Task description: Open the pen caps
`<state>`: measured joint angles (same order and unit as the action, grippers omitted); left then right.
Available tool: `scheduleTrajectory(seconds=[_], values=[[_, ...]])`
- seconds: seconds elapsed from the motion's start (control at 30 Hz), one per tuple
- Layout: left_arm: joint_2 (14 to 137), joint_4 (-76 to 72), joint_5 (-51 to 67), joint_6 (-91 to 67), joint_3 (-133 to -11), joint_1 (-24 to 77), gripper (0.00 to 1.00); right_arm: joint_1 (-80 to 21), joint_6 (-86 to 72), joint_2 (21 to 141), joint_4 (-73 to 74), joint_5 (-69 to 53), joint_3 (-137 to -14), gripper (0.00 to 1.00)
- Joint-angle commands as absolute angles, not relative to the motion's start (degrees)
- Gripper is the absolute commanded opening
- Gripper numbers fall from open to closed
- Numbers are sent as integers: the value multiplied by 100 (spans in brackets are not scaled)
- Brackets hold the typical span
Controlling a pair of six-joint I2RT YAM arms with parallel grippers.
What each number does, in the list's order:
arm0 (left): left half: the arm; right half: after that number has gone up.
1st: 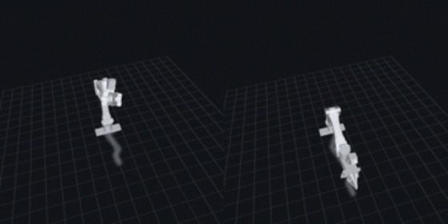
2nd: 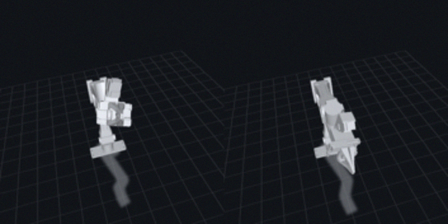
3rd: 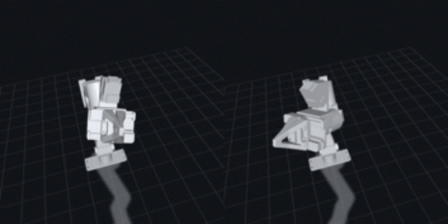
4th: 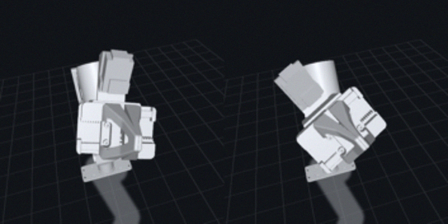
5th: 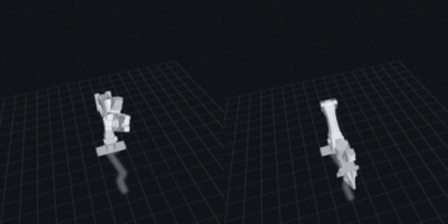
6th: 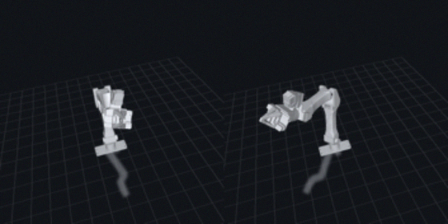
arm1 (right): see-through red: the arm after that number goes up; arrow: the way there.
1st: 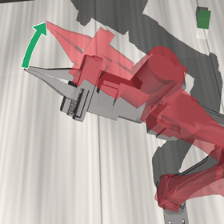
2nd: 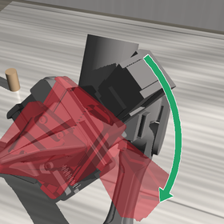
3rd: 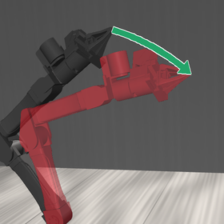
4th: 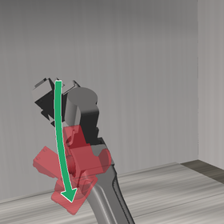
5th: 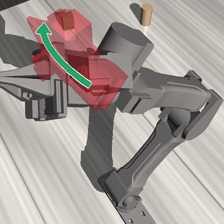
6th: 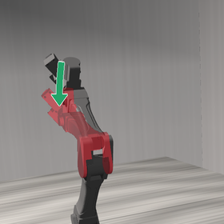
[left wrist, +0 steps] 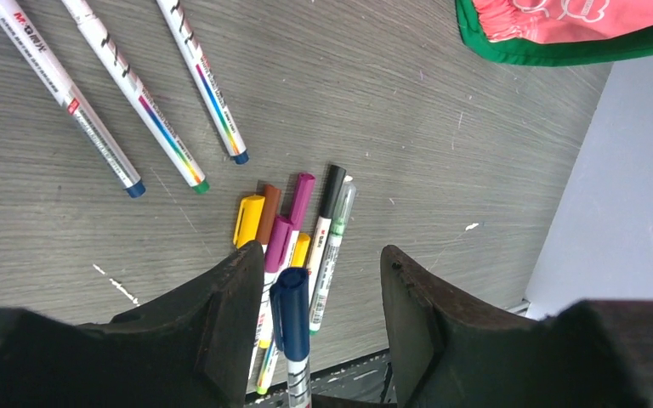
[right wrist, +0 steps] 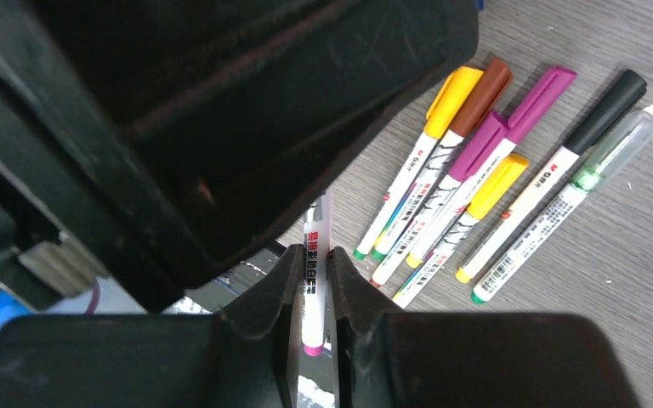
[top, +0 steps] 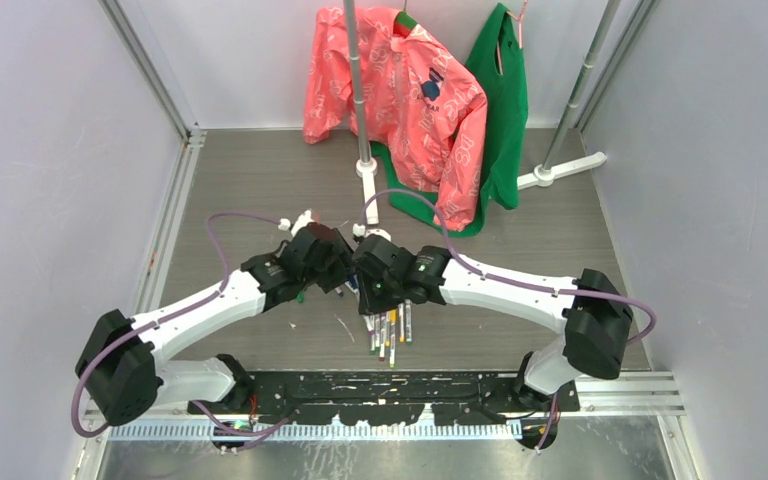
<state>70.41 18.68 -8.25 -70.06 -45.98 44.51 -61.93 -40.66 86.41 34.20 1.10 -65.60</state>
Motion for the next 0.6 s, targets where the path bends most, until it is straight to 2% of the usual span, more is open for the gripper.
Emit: scheduleTrajectory(seconds=[0.0,0.17,0.3,0.57], values=[[6727,1787,-775,-6988,-4430,4474,53,-6207,-3990,8747,3158,-73,-6942,1],[6609,1767,-756,-6983,-4284,4471,51,-6209,-3973,8867,3120,-147,-7054,1],[6583,1707,-756,-6927,-4238,4459,44,-6210,-3965,8915,3055,-143,-7057,1],[6526,1734,-798,-6876,-4230,4428,19,-6192,-4025,8923,3019,-233,-7053,1]])
